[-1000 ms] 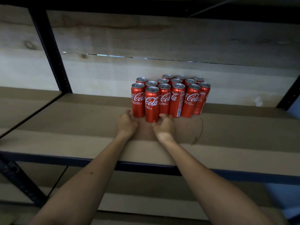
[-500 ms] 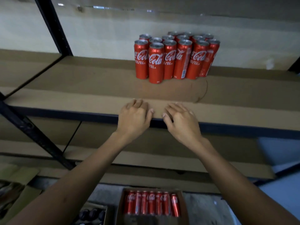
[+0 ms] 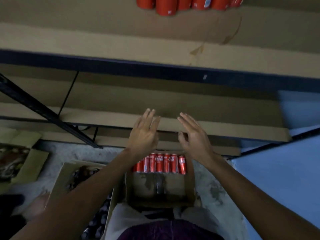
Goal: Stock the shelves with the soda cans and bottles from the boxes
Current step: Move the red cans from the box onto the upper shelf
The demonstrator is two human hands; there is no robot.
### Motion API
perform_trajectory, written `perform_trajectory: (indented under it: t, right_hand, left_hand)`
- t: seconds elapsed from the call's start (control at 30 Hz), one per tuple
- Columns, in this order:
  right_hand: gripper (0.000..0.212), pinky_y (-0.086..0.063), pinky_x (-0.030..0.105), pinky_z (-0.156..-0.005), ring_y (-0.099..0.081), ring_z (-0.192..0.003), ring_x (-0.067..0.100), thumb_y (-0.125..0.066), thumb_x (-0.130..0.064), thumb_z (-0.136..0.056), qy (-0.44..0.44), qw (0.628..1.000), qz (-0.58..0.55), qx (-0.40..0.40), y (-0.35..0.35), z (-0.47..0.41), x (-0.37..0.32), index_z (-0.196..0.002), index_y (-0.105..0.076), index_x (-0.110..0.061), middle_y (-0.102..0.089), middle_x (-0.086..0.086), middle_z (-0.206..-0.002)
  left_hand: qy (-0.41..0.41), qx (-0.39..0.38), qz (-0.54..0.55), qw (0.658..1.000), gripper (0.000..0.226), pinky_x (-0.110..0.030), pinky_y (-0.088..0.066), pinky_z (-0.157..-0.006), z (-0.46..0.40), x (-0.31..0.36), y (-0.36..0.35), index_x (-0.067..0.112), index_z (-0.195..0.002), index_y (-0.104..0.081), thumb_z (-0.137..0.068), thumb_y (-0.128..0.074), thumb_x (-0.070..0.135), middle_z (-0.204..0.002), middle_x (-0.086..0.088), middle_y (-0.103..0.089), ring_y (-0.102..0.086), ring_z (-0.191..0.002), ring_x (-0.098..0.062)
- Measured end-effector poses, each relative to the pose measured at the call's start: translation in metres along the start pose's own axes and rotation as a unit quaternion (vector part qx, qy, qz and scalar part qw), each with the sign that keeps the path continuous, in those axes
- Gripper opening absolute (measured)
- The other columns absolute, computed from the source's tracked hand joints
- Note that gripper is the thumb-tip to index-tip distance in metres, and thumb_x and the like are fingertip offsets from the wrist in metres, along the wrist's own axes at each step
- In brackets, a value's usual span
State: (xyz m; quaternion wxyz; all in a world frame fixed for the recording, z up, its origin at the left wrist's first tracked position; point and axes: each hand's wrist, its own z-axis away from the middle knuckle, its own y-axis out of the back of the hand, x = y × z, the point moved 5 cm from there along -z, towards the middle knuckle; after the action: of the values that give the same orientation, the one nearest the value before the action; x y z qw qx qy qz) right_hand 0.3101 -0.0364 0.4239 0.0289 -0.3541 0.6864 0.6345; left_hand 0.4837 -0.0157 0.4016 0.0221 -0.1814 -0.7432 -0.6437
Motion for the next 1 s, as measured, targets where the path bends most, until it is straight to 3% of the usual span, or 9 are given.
perform_trajectory:
  t: [0.13,0.3,0.4,0.53,0.67,0.77,1.0]
  right_hand:
    - [0.047,-0.026,0.029,-0.112,-0.049,-0.132,0.031,-0.059,-0.006,-0.089,-0.063,0.993,0.001,-0.095,-0.06,0.027,0.05,-0.135,-0.054,0.002,-0.054,0.019,-0.139]
    - [0.044,-0.045,0.039,-0.104,-0.057,-0.121,0.034,-0.056,-0.009,-0.087,-0.138,0.98,-0.007,-0.143,-0.145,0.063,0.122,-0.13,-0.059,-0.001,-0.061,0.018,-0.132]
    - [0.042,-0.047,0.036,-0.1,-0.059,-0.118,0.029,-0.057,-0.013,-0.089,-0.172,0.97,0.003,-0.173,-0.198,0.088,0.164,-0.131,-0.058,-0.006,-0.063,0.013,-0.128]
    - [0.034,-0.054,0.037,-0.088,-0.066,-0.102,0.026,-0.052,-0.024,-0.092,-0.231,0.953,-0.021,-0.194,-0.266,0.121,0.217,-0.124,-0.063,-0.019,-0.07,0.008,-0.115]
    - [0.034,-0.054,0.034,-0.085,-0.066,-0.099,0.028,-0.059,-0.02,-0.087,-0.316,0.929,-0.033,-0.191,-0.326,0.152,0.272,-0.121,-0.06,-0.02,-0.067,0.009,-0.117]
    - [0.045,-0.044,0.024,-0.086,-0.062,-0.106,0.027,-0.062,-0.015,-0.088,-0.373,0.908,-0.054,-0.181,-0.362,0.169,0.307,-0.132,-0.055,-0.018,-0.063,0.009,-0.126]
    - [0.042,-0.047,0.038,-0.102,-0.061,-0.115,0.03,-0.065,-0.023,-0.089,-0.496,0.844,-0.097,-0.18,-0.439,0.194,0.377,-0.13,-0.06,-0.012,-0.065,0.012,-0.125]
  left_hand:
    - [0.064,-0.122,0.06,0.989,0.047,-0.043,-0.048,-0.095,0.02,-0.013,-0.081,0.003,-0.128,-0.054,-0.082,-0.059,0.012,-0.128,-0.018,-0.056,-0.055,-0.116,-0.037]
    - [0.124,-0.222,0.087,0.963,0.046,-0.04,-0.046,-0.097,0.04,-0.029,-0.188,0.011,-0.132,-0.054,-0.086,-0.056,0.019,-0.13,-0.012,-0.058,-0.054,-0.12,-0.032]
    - [0.151,-0.269,0.098,0.946,0.033,-0.04,-0.052,-0.088,0.051,-0.036,-0.253,0.01,-0.118,-0.06,-0.087,-0.056,0.02,-0.114,-0.013,-0.066,-0.063,-0.105,-0.033]
    - [0.184,-0.293,0.118,0.931,0.03,-0.039,-0.051,-0.088,0.067,-0.044,-0.341,0.007,-0.114,-0.064,-0.088,-0.056,0.021,-0.112,-0.017,-0.067,-0.063,-0.104,-0.034]
    - [0.204,-0.32,0.163,0.911,0.031,-0.039,-0.052,-0.09,0.078,-0.045,-0.42,0.008,-0.119,-0.063,-0.089,-0.059,0.016,-0.115,-0.016,-0.067,-0.064,-0.102,-0.032]
    - [0.206,-0.336,0.193,0.899,0.038,-0.036,-0.051,-0.094,0.079,-0.043,-0.476,0.011,-0.128,-0.061,-0.09,-0.06,0.017,-0.124,-0.013,-0.065,-0.063,-0.109,-0.028]
    - [0.234,-0.337,0.218,0.886,0.037,-0.034,-0.046,-0.094,0.063,-0.031,-0.573,0.004,-0.126,-0.062,-0.09,-0.059,0.014,-0.123,-0.018,-0.064,-0.06,-0.113,-0.032]
